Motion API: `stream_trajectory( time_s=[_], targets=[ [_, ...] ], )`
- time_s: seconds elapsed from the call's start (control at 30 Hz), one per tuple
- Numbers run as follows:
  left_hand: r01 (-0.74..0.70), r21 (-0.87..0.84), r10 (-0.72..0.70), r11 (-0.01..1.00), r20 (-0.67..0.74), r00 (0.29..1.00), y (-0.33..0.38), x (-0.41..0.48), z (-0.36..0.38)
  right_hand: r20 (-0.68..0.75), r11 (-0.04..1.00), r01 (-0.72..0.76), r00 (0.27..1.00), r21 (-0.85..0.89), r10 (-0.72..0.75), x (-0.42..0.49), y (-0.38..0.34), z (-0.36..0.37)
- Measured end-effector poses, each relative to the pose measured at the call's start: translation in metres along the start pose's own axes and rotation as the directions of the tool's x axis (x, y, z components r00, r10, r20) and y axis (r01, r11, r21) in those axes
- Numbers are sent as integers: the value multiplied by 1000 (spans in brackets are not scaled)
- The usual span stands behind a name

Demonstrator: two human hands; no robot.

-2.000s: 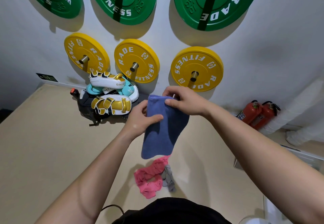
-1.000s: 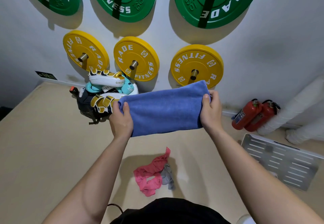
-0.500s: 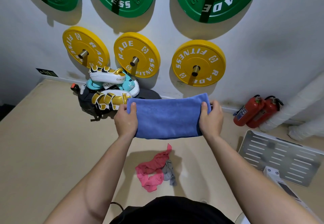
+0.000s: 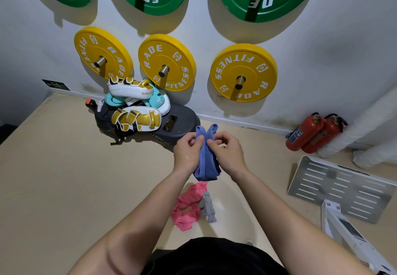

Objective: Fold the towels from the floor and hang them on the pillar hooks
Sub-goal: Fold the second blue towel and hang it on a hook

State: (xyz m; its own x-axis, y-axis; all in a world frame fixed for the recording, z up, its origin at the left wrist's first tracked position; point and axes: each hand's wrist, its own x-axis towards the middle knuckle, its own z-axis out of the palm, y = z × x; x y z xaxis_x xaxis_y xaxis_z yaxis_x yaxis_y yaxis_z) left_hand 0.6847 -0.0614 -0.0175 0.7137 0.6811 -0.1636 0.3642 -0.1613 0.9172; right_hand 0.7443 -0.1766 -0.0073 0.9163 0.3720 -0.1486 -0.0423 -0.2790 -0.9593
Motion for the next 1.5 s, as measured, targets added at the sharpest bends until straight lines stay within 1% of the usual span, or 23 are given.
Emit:
stream_trajectory(
  time_s=[0.13,0.37,0.5,0.57,0.63,0.67,0.73,0.77,0.8,0.83,0.9,0.97,1.0,1.03,1.1,1.2,1.23,1.3,1.37,1.4,1.43,1.47,1.5],
  targets=[
    [0,-18,0,1000,1,1000,5,-4,0,0,997,32,999,-64,-32,-3,-1,2],
    [29,-1,-29,1000,12,1000,6,-3,-6,115,991,68,992,-117,-54,-12,-3,5],
    [89,-99,-79,991,93,992,8,2,-13,302,998,47,953,-46,-31,-16,-4,7],
    [72,-72,-65,995,87,994,8,5,-18,395,999,13,919,-45,6,-16,-2,8],
    [51,-27,-49,998,70,996,8,9,-23,433,997,-13,900,-77,45,-16,1,8],
    [30,12,-31,999,67,997,9,11,-26,395,994,23,918,-111,23,-15,4,7],
    [-50,136,37,989,94,995,9,16,-32,204,966,145,974,-212,-101,-12,8,1],
    [-105,190,79,976,140,987,9,18,-36,119,944,188,980,-270,-161,-11,9,-3],
    [-168,226,122,959,205,971,10,19,-41,84,924,202,979,-324,-185,-8,9,-7],
    [-238,251,165,938,280,946,11,20,-45,101,901,206,978,-381,-181,-5,7,-10],
    [-377,279,244,883,412,878,15,20,-51,208,825,246,965,-509,-160,3,4,-14],
    [-493,302,327,816,461,825,19,18,-54,342,740,319,931,-592,-128,11,-1,-15],
    [-534,316,372,784,450,812,20,17,-55,397,738,330,913,-589,-91,14,-2,-16],
    [-561,336,412,757,420,808,20,16,-56,431,777,301,901,-553,-41,14,-4,-17],
    [-571,409,471,712,325,820,17,16,-59,458,902,191,889,-387,9,13,-1,-24],
    [-493,553,467,672,200,861,7,20,-61,402,991,47,916,-128,8,9,5,-36],
    [-449,567,428,690,180,886,5,21,-59,348,999,-10,937,-40,23,7,7,-37],
    [-339,529,310,778,146,939,2,21,-50,159,979,-110,984,174,82,1,11,-32],
    [-220,397,189,891,117,975,5,18,-34,2,911,-148,987,386,159,-4,16,-21],
    [-165,319,137,933,108,985,7,17,-25,-27,867,-164,979,470,200,-5,19,-16],
    [-113,250,89,962,104,991,10,15,-15,-35,835,-183,971,518,235,-6,22,-11],
    [-74,203,54,976,104,993,12,13,-7,-47,842,-202,965,501,259,-6,27,-8],
    [-60,180,40,982,112,993,15,13,1,-92,889,-214,958,405,273,-5,30,-8]
  ],
)
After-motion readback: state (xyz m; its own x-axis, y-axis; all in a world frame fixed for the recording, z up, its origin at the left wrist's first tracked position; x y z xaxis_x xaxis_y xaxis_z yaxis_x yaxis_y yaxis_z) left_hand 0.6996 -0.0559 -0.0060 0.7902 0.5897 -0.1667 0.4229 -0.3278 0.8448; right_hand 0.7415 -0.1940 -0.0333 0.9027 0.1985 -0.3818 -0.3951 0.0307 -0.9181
